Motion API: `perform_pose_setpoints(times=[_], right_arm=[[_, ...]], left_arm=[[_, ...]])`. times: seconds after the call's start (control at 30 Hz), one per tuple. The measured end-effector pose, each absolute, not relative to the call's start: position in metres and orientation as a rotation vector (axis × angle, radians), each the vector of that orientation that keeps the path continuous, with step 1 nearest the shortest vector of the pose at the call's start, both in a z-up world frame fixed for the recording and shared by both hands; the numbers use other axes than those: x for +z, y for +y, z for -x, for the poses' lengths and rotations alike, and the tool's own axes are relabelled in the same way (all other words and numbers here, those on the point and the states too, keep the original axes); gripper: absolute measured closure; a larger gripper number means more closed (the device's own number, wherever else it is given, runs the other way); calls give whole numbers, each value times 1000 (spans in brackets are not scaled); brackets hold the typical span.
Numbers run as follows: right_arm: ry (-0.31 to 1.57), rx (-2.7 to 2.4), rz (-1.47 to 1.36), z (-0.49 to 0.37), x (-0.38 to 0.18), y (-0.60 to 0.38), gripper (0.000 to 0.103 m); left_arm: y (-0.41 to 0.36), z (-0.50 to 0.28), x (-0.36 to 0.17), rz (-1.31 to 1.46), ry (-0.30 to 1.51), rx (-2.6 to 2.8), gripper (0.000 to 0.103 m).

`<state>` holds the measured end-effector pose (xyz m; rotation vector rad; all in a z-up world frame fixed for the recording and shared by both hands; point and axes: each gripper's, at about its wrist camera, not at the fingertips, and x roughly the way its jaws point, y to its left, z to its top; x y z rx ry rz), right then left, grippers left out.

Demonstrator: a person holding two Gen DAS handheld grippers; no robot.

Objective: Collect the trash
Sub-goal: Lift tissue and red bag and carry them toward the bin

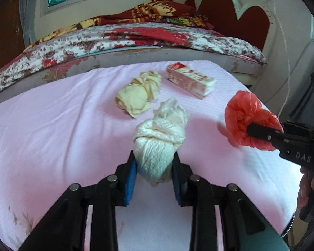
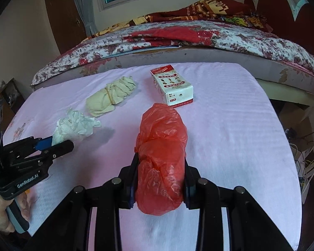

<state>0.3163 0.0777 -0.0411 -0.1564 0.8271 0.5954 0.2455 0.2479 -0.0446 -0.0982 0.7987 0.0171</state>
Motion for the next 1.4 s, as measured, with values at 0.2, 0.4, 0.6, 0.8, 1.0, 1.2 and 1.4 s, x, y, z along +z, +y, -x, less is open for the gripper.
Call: perform_pose_setpoints(times=[0.2,0.4,0.6,0.8,1.0,1.2,1.4], right_arm=[[783,592,153,-277,-21,54,68],[741,585,137,-244,-1,29,68],[701,577,129,-208,16,-3,68],[670,552,123,-181,30,-40,68],[659,528,118,-159,34,-72,68],[643,502,132,-136,36,-106,68],[641,444,59,-126,26,-147,68]], left_arm=[[224,-214,-32,87,766,-9,71],[210,-190,-19,88,746,-27,71],[189,-163,-5,82,709,-55,71],[163,-141,0,79,686,-83,71],[134,-129,0,80,683,-118,71],[107,-118,5,50,670,-156,71],[78,-113,3,17,673,-193,72]])
